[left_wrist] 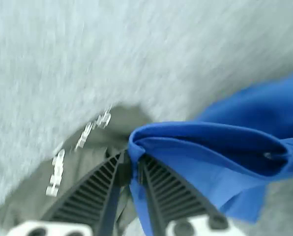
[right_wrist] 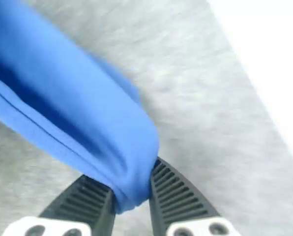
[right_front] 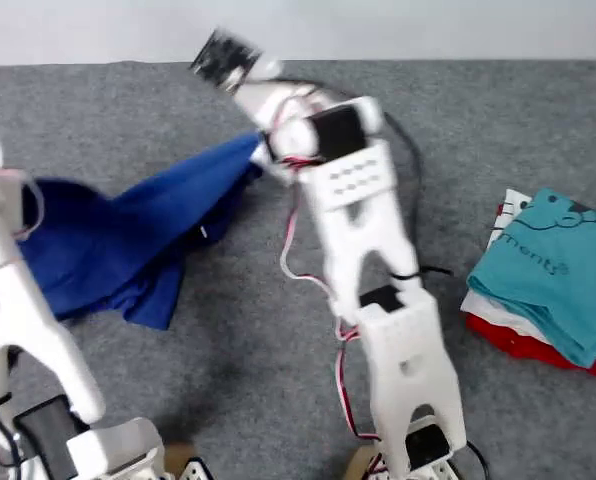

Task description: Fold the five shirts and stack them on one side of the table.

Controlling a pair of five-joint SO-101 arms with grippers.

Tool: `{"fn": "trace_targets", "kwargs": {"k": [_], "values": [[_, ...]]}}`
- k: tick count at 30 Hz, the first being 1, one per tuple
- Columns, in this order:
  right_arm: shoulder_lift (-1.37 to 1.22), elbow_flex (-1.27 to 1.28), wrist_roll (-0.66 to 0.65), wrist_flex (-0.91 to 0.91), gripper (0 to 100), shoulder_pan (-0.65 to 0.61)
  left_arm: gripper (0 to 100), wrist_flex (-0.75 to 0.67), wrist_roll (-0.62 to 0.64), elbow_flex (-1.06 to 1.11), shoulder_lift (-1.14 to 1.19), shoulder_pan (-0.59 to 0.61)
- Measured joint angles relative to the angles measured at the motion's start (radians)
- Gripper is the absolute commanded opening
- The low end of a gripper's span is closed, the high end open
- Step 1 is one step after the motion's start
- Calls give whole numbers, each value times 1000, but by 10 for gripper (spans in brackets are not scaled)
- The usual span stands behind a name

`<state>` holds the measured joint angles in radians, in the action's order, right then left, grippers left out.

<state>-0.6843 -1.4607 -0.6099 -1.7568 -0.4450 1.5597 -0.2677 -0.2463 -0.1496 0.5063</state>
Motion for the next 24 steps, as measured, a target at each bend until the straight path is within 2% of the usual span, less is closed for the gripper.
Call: {"fn": "trace_targets", "kwargs": {"k": [5, 8, 16, 24], "values": [[178, 0, -51, 0, 12, 97, 5, 28, 38, -269, 0, -181], [275, -2, -77, 0, 13, 160, 5, 17, 38, -434, 0, -249], [437, -3, -152, 0, 11, 318, 5, -84, 41, -769, -2, -275], [457, -3, -166, 0, 11, 382, 5, -101, 41, -833, -2, -345]]}}
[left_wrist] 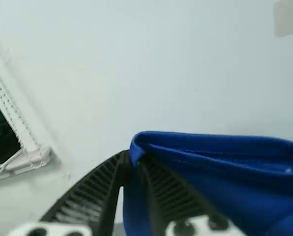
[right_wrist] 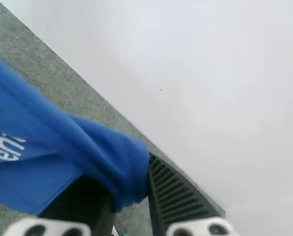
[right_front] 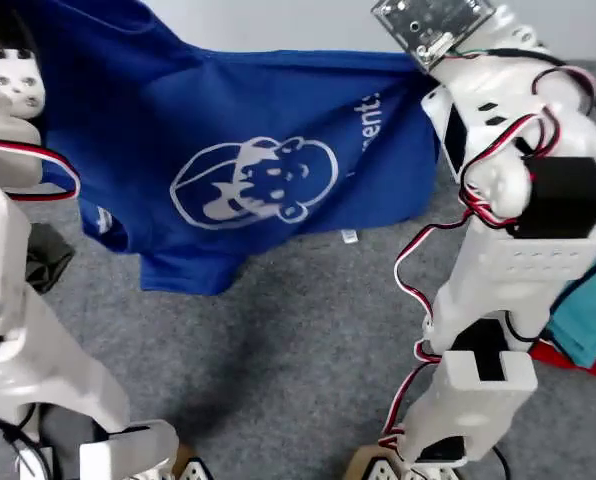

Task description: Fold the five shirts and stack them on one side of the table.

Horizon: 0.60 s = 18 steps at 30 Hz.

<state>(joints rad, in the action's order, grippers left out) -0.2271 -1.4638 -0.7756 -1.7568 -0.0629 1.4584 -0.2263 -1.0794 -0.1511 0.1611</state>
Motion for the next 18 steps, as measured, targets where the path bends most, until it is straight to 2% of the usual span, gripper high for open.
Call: {"fn": "trace_targets", "kwargs": {"k": [3, 12, 18], "values": [[23, 0, 0, 0, 12, 0, 5, -34, -5, 0, 0, -35], [25, 0, 5, 6, 13, 3, 5, -187, -23, 69, 17, -41], [77, 0, 21, 12, 13, 3, 5, -184, -23, 23, 14, -41]]}}
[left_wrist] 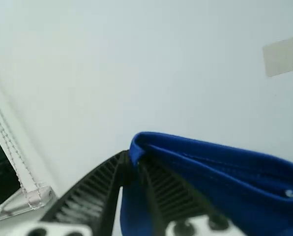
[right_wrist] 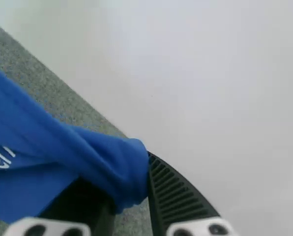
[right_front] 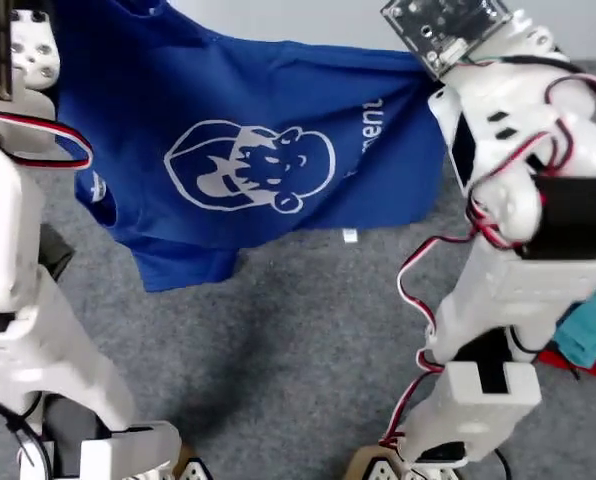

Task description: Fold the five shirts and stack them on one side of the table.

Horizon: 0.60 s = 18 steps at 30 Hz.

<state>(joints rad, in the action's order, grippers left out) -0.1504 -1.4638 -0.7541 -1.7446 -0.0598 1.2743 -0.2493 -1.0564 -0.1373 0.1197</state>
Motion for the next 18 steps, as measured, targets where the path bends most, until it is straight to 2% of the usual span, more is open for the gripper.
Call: {"fn": "trace_targets", "kwargs": {"k": [6, 10, 14, 18], "values": [[161, 0, 3, -12, 13, 6, 5, 81, -8, -98, -83, 0], [287, 21, 2, -12, 13, 25, 5, 101, -92, -132, -163, 0], [400, 170, -20, -12, 13, 25, 5, 114, -141, -137, -207, 0], [425, 439, -21, -12, 12, 25, 5, 127, -146, -26, -203, -2]]}}
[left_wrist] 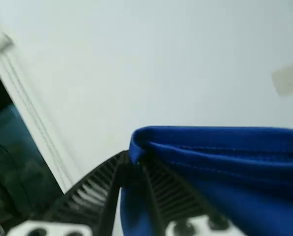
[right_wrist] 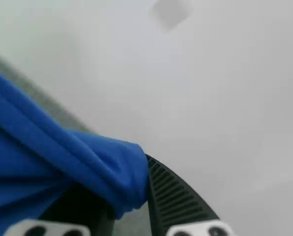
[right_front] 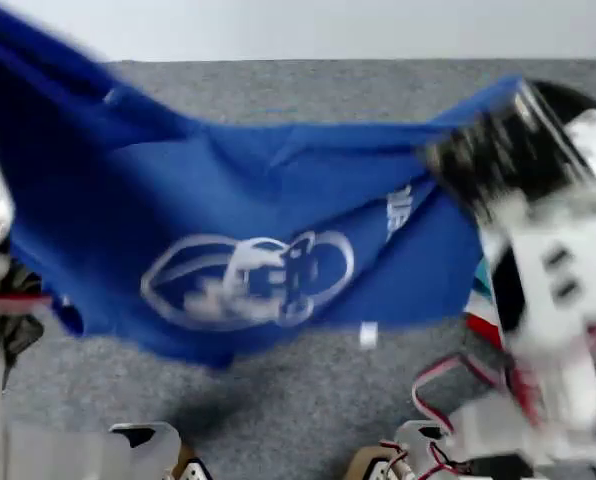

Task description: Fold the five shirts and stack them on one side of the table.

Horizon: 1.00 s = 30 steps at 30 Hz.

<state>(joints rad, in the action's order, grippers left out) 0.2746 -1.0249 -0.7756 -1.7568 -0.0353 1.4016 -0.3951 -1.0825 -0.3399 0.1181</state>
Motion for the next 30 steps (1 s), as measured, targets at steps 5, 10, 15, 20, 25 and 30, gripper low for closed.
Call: {"fn": "trace_targets", "kwargs": {"k": [5, 10, 15, 20, 25, 30], "values": [[-52, 328, 0, 6, 11, -51, 5, 0, 0, 278, 66, 0], [-203, 595, 0, 153, 11, -77, 5, -75, -6, 568, 230, 3], [-367, 641, 2, 367, 11, -75, 5, -264, -6, 706, 399, 0], [-489, 643, 3, 583, 10, -71, 5, -427, -6, 712, 559, 0], [-565, 652, 3, 796, 10, -31, 5, -591, -6, 713, 677, 8], [-640, 652, -72, 961, 10, -9, 5, -753, -6, 713, 752, 28]]}}
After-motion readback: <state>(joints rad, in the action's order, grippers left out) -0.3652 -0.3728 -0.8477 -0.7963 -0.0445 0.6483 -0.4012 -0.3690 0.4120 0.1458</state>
